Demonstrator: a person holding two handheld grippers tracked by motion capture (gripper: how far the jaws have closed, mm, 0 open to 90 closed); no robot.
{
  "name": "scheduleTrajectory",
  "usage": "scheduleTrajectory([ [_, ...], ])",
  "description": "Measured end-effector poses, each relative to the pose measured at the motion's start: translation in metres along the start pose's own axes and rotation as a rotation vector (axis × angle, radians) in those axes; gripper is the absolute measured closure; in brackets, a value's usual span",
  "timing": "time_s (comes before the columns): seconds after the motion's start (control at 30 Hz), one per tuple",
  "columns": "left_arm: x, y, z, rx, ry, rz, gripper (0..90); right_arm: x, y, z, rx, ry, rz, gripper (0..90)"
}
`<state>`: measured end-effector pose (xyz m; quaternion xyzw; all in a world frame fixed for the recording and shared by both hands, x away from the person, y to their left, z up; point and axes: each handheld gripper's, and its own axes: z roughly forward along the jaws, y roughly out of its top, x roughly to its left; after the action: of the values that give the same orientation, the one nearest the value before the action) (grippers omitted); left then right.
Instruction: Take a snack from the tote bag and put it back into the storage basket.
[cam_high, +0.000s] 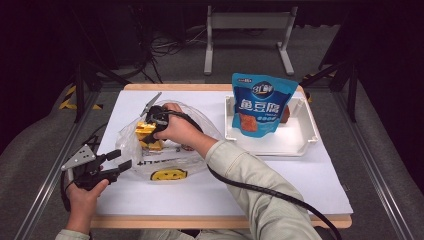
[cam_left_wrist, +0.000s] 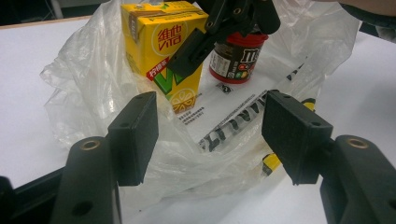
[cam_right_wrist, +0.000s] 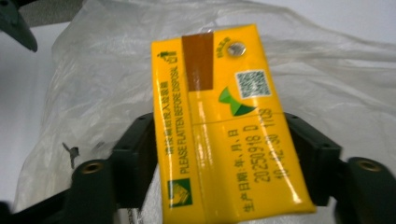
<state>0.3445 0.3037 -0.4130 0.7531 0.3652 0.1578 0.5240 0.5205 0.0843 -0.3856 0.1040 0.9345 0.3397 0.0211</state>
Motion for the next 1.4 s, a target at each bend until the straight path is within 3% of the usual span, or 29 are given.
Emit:
scheduleTrajectory([
  [0.07, 0.000, 0.000, 0.000, 0.003, -0.001, 0.000, 37.0, 0.000, -0.001, 0.000, 0.024, -0.003, -0.012, 48.5],
  [0.17, 0.000, 0.000, 0.001, 0.001, -0.002, -0.001, 37.0, -0.001, -0.003, 0.000, 0.045, -0.006, -0.024, 52.6],
  [0.73, 0.002, 0.000, 0.001, 0.000, -0.002, -0.003, 37.0, 0.001, -0.006, -0.007, 0.033, -0.021, -0.056, 55.8],
  [1.4, 0.002, 0.005, 0.009, 0.001, -0.015, 0.008, 37.0, 0.010, -0.003, -0.069, -0.038, 0.004, -0.071, 55.9],
])
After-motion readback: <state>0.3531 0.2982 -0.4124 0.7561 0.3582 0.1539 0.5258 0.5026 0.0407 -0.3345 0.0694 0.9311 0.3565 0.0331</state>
